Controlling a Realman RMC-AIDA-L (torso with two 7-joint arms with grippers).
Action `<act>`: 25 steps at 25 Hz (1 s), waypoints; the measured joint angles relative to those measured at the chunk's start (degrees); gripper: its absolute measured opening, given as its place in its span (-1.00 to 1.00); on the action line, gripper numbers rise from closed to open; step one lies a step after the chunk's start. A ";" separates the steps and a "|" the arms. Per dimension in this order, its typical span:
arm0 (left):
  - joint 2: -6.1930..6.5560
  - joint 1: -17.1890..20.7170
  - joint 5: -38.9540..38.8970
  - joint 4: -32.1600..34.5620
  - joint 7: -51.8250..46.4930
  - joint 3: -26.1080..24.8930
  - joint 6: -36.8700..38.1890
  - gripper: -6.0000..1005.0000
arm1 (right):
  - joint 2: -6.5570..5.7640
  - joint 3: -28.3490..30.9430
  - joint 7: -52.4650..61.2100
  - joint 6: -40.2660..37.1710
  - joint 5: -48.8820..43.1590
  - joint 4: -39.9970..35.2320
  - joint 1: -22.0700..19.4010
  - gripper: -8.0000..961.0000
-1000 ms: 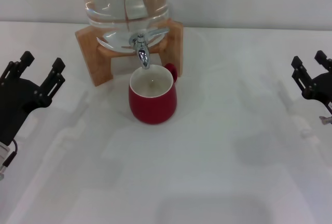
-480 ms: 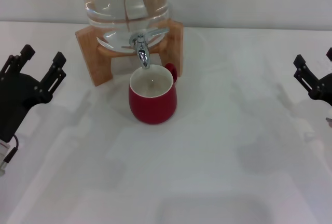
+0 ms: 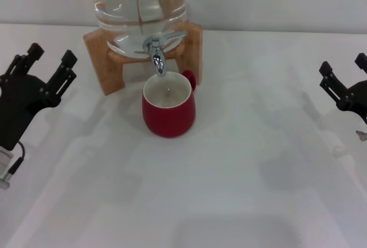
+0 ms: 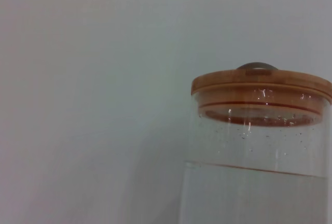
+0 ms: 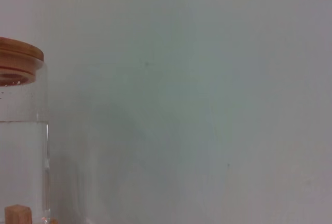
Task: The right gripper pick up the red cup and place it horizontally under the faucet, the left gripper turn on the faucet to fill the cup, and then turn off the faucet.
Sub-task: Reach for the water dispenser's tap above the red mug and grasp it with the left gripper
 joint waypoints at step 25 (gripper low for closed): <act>0.47 8.87 53.01 42.94 -54.29 -3.76 22.38 0.51 | 0.11 0.05 2.19 2.28 -0.04 -0.51 1.47 0.68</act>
